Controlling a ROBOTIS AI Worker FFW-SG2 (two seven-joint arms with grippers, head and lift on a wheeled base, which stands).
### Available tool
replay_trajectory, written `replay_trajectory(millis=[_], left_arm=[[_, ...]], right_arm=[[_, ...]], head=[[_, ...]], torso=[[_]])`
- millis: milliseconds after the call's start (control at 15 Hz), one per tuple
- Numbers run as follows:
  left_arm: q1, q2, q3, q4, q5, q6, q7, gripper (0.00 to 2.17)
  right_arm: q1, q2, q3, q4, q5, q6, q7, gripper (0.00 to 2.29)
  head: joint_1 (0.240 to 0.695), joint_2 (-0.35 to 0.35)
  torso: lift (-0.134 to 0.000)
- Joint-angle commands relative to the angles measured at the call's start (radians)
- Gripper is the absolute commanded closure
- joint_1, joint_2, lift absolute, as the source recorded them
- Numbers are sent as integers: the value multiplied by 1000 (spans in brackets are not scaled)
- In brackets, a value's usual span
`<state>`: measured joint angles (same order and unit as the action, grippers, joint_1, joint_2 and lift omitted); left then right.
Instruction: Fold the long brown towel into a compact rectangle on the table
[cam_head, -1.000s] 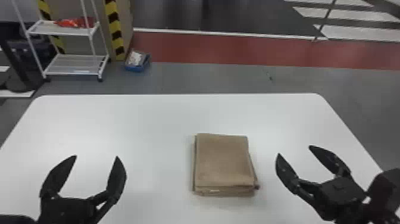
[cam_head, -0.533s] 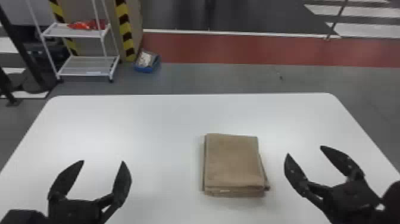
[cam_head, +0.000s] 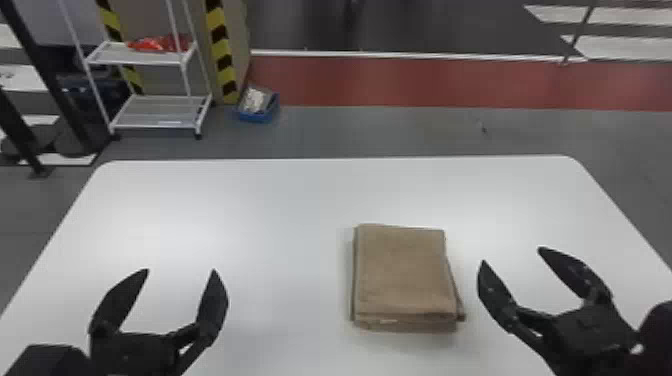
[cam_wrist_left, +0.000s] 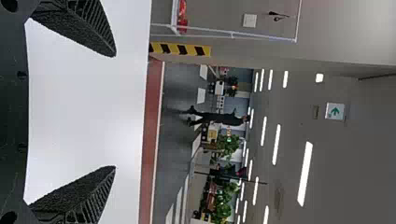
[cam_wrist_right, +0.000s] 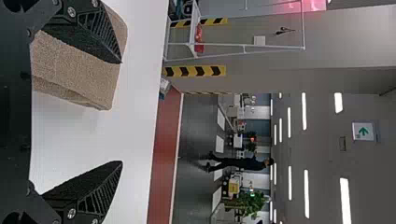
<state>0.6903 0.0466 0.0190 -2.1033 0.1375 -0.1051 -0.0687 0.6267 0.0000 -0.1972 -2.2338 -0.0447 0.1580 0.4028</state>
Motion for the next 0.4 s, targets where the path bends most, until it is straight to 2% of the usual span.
replay_trajectory(millis=[0,333], left_arm=[[-3,-2,4,2,1,0,1,-2],[-6,-2,13,2,8,-15,0,-1]], right_arm=[[-19,1,1,14,2,19,-1,130],[-47,1,9,19,17,44,1,130]], head=[[695,-23],[695,-15]], torso=[[-124],[-124]])
